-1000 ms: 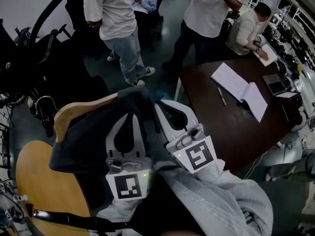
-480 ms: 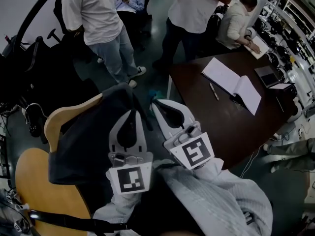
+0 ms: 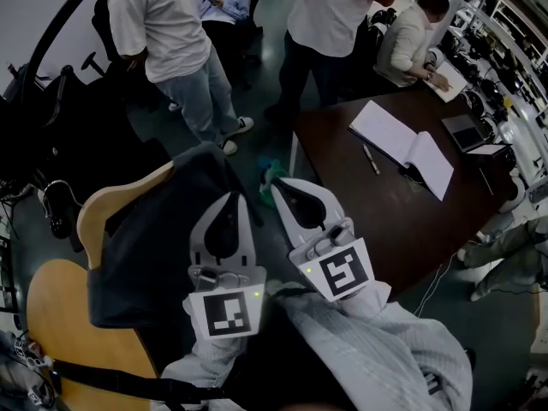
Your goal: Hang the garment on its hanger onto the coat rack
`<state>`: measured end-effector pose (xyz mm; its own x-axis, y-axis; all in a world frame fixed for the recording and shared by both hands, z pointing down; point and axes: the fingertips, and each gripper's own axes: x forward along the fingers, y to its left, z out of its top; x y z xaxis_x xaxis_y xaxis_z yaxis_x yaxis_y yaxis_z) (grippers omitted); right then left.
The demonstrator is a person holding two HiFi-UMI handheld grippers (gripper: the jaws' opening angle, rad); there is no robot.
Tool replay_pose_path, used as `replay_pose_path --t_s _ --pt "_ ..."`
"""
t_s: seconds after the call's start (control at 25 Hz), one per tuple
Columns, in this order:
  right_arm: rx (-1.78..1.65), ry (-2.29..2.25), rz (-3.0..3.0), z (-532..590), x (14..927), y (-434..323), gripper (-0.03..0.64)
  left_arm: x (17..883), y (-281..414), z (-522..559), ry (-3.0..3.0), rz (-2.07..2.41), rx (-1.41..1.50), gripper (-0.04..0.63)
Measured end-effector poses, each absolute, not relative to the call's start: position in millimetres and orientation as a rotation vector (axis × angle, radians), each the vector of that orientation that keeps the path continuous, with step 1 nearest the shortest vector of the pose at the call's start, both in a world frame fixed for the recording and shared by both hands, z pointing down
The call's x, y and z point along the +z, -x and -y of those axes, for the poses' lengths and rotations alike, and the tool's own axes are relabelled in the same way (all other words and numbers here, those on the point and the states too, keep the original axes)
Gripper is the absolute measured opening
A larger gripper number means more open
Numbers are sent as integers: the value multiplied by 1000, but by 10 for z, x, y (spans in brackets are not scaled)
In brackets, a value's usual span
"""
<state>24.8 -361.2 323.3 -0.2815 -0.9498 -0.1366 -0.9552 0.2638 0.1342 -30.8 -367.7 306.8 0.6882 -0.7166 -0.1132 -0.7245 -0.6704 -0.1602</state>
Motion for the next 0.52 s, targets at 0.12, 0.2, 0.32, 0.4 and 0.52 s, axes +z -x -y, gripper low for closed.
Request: replay_pose_path --t_s 0.12,0.2,0.32,0.4,0.52 --pt "300 1871 -2474 3593 3245 -268 2 3090 283 3664 2705 -1161 40 5" --pt "302 1875 -2473 3579 3252 -280 2 3093 261 3647 2707 -1149 37 5" --pt "304 1881 -2470 3577 3231 -282 2 3072 247 3649 2705 -1130 33 5" --pt "300 1885 -2470 3599 3223 -276 2 3072 245 3682 2706 -1117 17 5" --pt "294 1896 -2464 3628 3224 -293 2 3077 214 3724 2714 -1096 10 5"
